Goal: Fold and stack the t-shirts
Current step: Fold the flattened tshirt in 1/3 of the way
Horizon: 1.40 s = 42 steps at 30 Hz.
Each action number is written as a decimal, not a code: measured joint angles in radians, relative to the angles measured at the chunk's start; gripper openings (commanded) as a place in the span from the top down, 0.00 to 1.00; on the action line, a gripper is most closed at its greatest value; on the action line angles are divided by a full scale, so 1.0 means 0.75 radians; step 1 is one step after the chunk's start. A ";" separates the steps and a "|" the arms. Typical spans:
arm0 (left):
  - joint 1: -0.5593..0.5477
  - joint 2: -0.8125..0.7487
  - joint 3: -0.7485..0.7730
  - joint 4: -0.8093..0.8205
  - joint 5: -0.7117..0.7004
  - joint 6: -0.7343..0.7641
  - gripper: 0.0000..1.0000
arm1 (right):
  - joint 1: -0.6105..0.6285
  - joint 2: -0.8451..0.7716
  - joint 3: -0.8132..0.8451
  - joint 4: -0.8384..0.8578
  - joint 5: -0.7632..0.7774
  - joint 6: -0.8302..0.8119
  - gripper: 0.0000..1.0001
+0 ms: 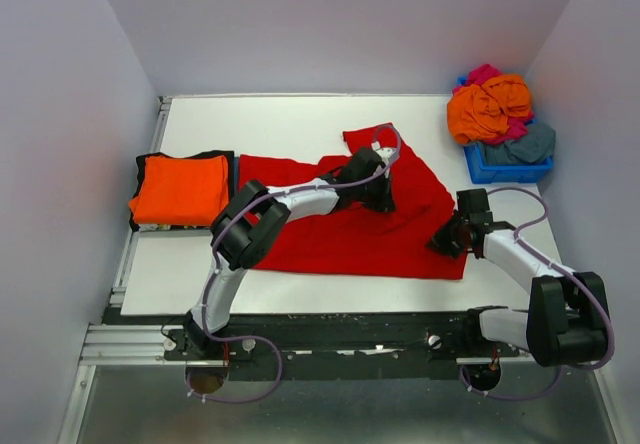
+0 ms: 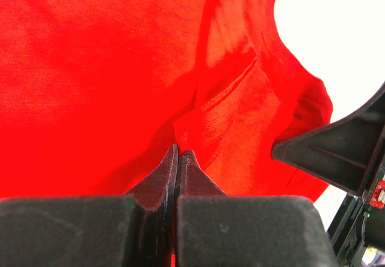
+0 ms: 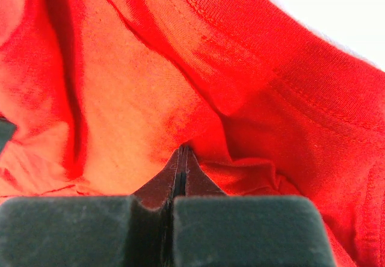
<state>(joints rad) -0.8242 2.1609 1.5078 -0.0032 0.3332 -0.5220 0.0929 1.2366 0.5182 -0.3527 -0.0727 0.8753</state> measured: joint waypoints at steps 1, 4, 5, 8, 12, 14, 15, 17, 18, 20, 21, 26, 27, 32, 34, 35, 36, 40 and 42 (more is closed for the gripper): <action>0.012 -0.014 -0.023 0.030 -0.011 -0.015 1.00 | 0.000 0.001 0.001 0.001 0.000 0.000 0.99; 0.053 -0.039 -0.082 0.105 -0.050 -0.064 1.00 | 0.000 0.003 0.001 0.001 -0.001 0.001 0.99; 0.061 -0.041 -0.092 0.120 -0.064 -0.072 1.00 | 0.000 0.003 0.001 0.001 -0.002 0.001 0.99; 0.069 -0.041 -0.111 0.131 -0.118 -0.087 1.00 | 0.000 0.004 0.001 0.002 -0.002 0.001 0.99; 0.069 -0.041 -0.113 0.130 -0.180 -0.088 1.00 | 0.000 0.005 0.001 0.003 -0.004 0.001 0.99; 0.068 -0.041 -0.114 0.126 -0.214 -0.088 1.00 | 0.000 0.007 0.001 0.004 -0.005 0.003 0.99; 0.067 -0.042 -0.117 0.126 -0.232 -0.088 1.00 | 0.000 0.008 0.001 0.005 -0.005 0.006 0.99; 0.067 -0.045 -0.127 0.123 -0.262 -0.087 1.00 | 0.000 0.011 0.003 0.007 -0.008 0.009 0.99; 0.067 -0.045 -0.131 0.121 -0.280 -0.087 1.00 | 0.000 0.013 0.003 0.008 -0.009 0.009 0.99; 0.068 -0.045 -0.135 0.111 -0.307 -0.087 1.00 | 0.000 0.015 0.004 0.011 -0.010 0.010 0.99; 0.068 -0.045 -0.136 0.108 -0.326 -0.087 1.00 | 0.000 0.015 0.004 0.012 -0.011 0.010 0.99; 0.066 -0.056 -0.142 0.090 -0.396 -0.087 0.64 | 0.000 0.016 0.004 0.014 -0.011 0.011 0.99; 0.066 -0.062 -0.143 0.087 -0.403 -0.087 0.50 | 0.000 0.015 0.004 0.014 -0.011 0.011 0.98; 0.066 -0.067 -0.126 0.041 -0.445 -0.074 0.26 | 0.000 0.024 0.023 0.004 -0.023 -0.013 0.87; 0.066 -0.072 -0.107 0.006 -0.466 -0.063 0.23 | 0.000 0.037 0.066 -0.016 -0.026 -0.041 0.77; 0.066 -0.080 -0.096 -0.017 -0.482 -0.054 0.22 | 0.000 0.041 0.095 -0.026 -0.026 -0.058 0.74; 0.067 -0.091 -0.082 -0.046 -0.497 -0.044 0.22 | 0.000 0.042 0.131 -0.033 -0.028 -0.081 0.70; 0.079 -0.190 -0.055 -0.121 -0.565 -0.012 0.23 | 0.000 0.042 0.268 -0.019 -0.036 -0.192 0.72; 0.090 -0.262 -0.056 -0.145 -0.584 -0.007 0.25 | 0.001 0.060 0.331 -0.014 -0.039 -0.238 0.77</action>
<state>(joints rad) -0.7570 1.9644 1.4654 -0.1123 -0.1047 -0.5270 0.0933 1.2816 0.7662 -0.3634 -0.1020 0.6968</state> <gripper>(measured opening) 0.776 0.284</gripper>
